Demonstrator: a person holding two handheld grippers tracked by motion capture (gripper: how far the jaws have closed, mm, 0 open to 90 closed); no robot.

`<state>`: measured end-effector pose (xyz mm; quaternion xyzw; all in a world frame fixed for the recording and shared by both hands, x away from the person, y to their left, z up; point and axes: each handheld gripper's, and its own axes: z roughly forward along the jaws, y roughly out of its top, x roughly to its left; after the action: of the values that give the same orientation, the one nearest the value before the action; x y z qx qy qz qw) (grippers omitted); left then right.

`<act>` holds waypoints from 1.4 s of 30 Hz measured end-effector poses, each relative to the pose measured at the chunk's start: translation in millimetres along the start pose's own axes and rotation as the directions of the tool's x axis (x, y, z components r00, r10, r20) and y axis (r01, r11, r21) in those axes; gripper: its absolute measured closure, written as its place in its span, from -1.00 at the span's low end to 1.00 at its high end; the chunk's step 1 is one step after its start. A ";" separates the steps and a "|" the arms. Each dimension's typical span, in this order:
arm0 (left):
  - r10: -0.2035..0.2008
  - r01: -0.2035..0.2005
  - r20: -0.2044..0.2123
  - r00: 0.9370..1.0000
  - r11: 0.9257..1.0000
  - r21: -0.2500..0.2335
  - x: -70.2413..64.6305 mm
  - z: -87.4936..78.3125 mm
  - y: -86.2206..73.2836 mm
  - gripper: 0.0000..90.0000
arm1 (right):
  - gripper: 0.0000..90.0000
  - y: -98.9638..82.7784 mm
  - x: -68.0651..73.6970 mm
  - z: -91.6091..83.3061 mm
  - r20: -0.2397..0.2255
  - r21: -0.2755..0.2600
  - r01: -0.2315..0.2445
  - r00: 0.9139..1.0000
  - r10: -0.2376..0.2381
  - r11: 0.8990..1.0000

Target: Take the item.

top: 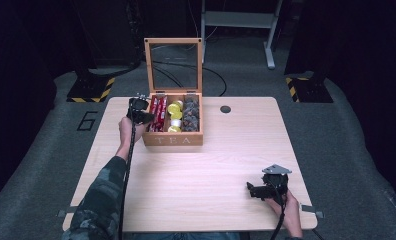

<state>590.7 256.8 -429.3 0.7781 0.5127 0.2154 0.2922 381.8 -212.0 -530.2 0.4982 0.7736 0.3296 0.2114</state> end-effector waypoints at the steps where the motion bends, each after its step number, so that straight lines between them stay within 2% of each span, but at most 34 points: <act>1: -0.001 0.001 0.002 1.000 1.000 -0.008 0.1 -2.0 0.3 0.89 | -1.00 0.0 0.0 0.0 0.000 0.000 0.000 1.000 0.000 1.000; 10: -0.001 0.001 0.017 1.000 0.999 -0.038 -1.0 -9.3 1.2 0.90 | -1.00 0.0 0.0 0.0 0.000 0.000 0.000 1.000 0.000 1.000; 19: 0.034 -0.032 0.031 0.999 0.996 -0.080 -6.8 -28.7 4.6 0.90 | -1.00 0.0 0.0 0.0 0.000 0.000 0.000 1.000 0.000 1.000; 34: 0.054 -0.051 0.030 0.998 0.993 -0.109 -5.0 -53.2 4.1 0.90 | -1.00 0.0 0.0 0.0 0.000 0.000 0.000 1.000 0.000 1.000; 37: 0.051 -0.046 0.027 0.998 0.989 -0.140 -4.3 -59.5 2.6 0.91 | -1.00 0.0 0.0 0.0 0.000 0.000 0.000 1.000 0.000 1.000; 42: 0.060 -0.055 0.025 0.998 0.987 -0.151 -4.2 -65.9 -1.3 0.91 | -1.00 -0.1 0.1 -0.1 0.001 0.000 -0.001 1.000 0.001 1.000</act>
<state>546.4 268.7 -381.8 0.7714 0.4679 0.2502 0.3513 381.7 -211.9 -530.2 0.4985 0.7734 0.3295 0.2116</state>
